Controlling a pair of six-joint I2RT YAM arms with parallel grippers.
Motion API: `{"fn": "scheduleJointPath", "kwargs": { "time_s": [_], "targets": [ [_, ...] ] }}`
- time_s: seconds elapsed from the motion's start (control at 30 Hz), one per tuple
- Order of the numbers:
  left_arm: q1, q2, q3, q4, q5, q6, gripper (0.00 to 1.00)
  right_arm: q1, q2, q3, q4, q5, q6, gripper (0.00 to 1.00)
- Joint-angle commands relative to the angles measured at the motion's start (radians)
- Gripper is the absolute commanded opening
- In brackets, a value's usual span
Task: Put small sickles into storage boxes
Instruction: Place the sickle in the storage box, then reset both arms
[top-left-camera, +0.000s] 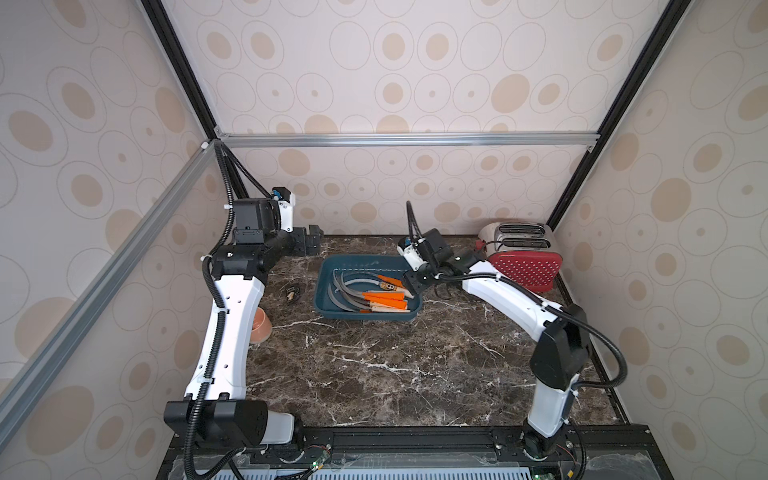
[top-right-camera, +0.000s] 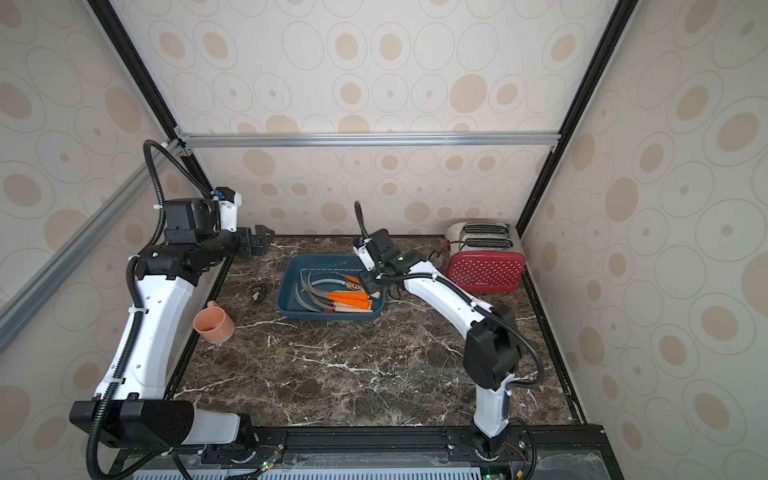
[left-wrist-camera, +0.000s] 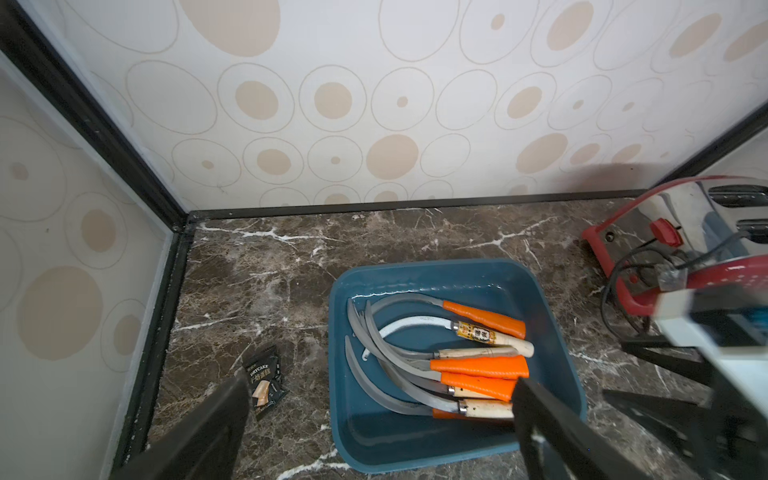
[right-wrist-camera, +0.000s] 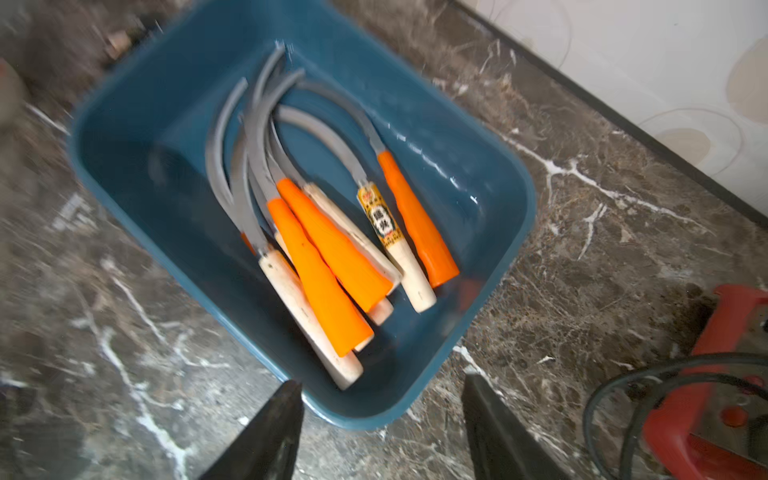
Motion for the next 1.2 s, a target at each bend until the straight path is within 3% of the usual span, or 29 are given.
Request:
{"fn": "scheduleJointPath", "kwargs": {
  "time_s": [0.0,0.27,0.53,0.6,0.63,0.7,0.9,1.17],
  "targets": [
    [-0.012,-0.005,-0.022,0.075,-0.078,-0.035,0.99,-0.013,-0.086,-0.109,0.202,-0.144,0.093,0.65],
    [-0.111,-0.027,-0.13,0.204,-0.242,0.01,0.99,-0.034,-0.172,-0.147,0.145,-0.133,0.056,0.65],
    [-0.15,-0.082,-0.277,0.343,-0.317,0.016,0.99,-0.183,-0.284,-0.329,0.25,-0.369,0.174,0.69],
    [-0.154,-0.087,-0.313,0.383,-0.33,0.019,0.99,-0.223,-0.323,-0.382,0.301,-0.4,0.224,0.83],
    [-0.157,-0.088,-0.33,0.404,-0.336,0.019,0.99,-0.241,-0.339,-0.409,0.328,-0.417,0.251,0.98],
    [-0.164,-0.089,-0.366,0.44,-0.334,0.018,0.99,-0.281,-0.379,-0.458,0.372,-0.438,0.305,1.0],
    [-0.171,-0.079,-0.508,0.623,-0.297,0.027,0.99,-0.31,-0.533,-0.577,0.438,-0.284,0.292,1.0],
    [-0.17,-0.071,-0.715,0.855,-0.456,0.045,0.99,-0.313,-0.584,-0.664,0.495,-0.188,0.183,1.0]
  ]
}}
